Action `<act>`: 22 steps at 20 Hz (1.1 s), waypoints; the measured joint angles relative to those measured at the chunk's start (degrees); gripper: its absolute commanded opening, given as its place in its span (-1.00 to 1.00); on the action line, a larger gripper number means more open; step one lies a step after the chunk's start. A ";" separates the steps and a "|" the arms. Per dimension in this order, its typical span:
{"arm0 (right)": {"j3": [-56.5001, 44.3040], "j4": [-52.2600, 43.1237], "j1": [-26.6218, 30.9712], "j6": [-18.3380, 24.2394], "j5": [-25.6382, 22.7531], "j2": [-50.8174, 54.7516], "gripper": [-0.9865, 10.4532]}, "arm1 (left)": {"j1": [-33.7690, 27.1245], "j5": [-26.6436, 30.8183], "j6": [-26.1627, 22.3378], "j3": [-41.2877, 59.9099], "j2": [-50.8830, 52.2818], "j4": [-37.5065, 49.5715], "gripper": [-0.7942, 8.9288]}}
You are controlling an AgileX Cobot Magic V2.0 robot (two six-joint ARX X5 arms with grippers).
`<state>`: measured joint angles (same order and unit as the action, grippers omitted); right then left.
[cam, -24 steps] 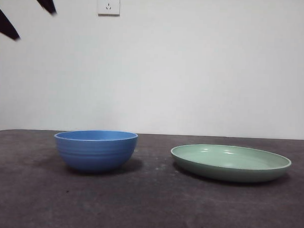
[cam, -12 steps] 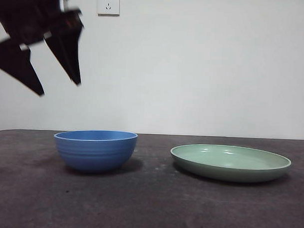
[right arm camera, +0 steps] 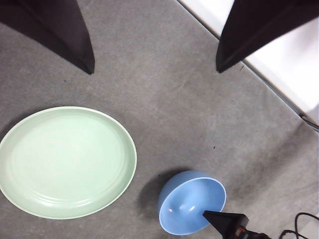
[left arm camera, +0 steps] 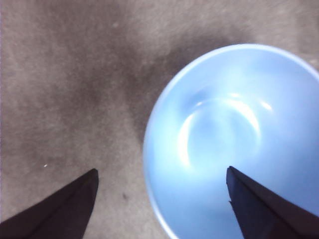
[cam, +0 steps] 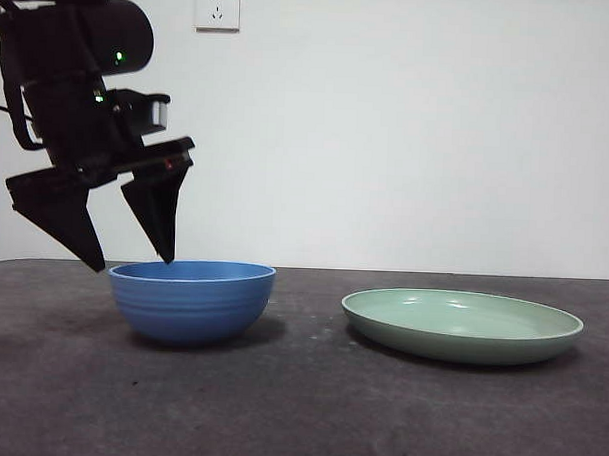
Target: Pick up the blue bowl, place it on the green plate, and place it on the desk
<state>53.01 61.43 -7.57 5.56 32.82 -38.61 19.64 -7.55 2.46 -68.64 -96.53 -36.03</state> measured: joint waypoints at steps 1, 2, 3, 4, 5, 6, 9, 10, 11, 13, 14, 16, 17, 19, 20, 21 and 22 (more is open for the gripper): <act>0.00 0.00 0.00 0.00 0.00 0.00 -0.15 | 0.00 0.22 0.04 0.00 -0.63 0.09 -0.03; 0.00 0.00 0.00 0.00 0.00 0.00 -0.15 | 0.00 0.35 0.20 0.00 -1.20 0.09 -0.03; 0.00 0.00 0.00 0.00 0.00 0.00 -0.15 | 0.00 0.52 0.50 0.00 -1.77 0.09 -0.10; 0.00 -0.02 0.00 0.00 0.00 0.00 -0.15 | 0.02 1.14 0.76 0.00 -2.08 0.20 -0.17; 0.00 -0.15 0.00 0.00 0.00 0.00 -0.15 | 0.02 1.25 1.11 0.00 -2.10 0.55 -0.23; 0.00 -0.42 0.00 0.00 0.00 0.00 -0.15 | 0.04 1.25 1.33 -0.07 -2.10 1.07 -0.31; 0.00 -0.44 0.00 0.00 0.00 0.00 -0.15 | 0.15 1.27 2.29 -0.11 -2.10 1.07 -0.48; 0.00 -0.44 0.00 0.00 0.00 0.00 -0.15 | 0.17 1.27 2.64 -0.11 -2.10 0.94 -0.52; 0.00 -0.44 0.00 0.00 0.00 0.00 -0.15 | 0.22 1.27 2.80 -0.11 -2.10 0.72 -0.54; 0.00 -0.44 0.00 0.00 0.02 0.00 -0.15 | 0.33 1.27 2.89 -0.11 -2.10 0.52 -0.55; 0.00 -0.44 0.00 0.00 0.00 0.00 -0.15 | 0.37 1.27 2.97 -0.11 -2.10 0.50 -0.60; 0.00 -0.44 0.00 0.00 0.02 0.00 -0.15 | 0.37 1.27 3.02 -0.11 -2.10 0.28 -0.69; 0.00 -0.44 0.00 0.00 0.00 0.00 -0.15 | 0.37 1.27 3.02 -0.11 -2.10 0.15 -0.72; 0.00 -0.44 0.00 0.00 0.00 0.00 -0.15 | 0.37 1.29 3.04 -0.11 -2.10 -0.07 -0.75; 0.00 -0.44 0.00 0.00 0.00 0.00 -0.15 | 0.37 1.38 3.04 -0.11 -2.10 -0.09 -0.81; 0.00 -0.44 0.00 0.00 0.00 0.00 -0.15 | 0.37 1.44 3.19 -0.11 -2.10 -0.02 -0.82; 0.00 -0.44 0.00 0.00 0.00 0.00 -0.15 | 0.37 1.46 3.32 -0.11 -2.10 0.15 -0.81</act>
<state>53.01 60.99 -7.57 5.56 32.82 -38.61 20.01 -6.09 5.78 -68.75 -98.63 -35.88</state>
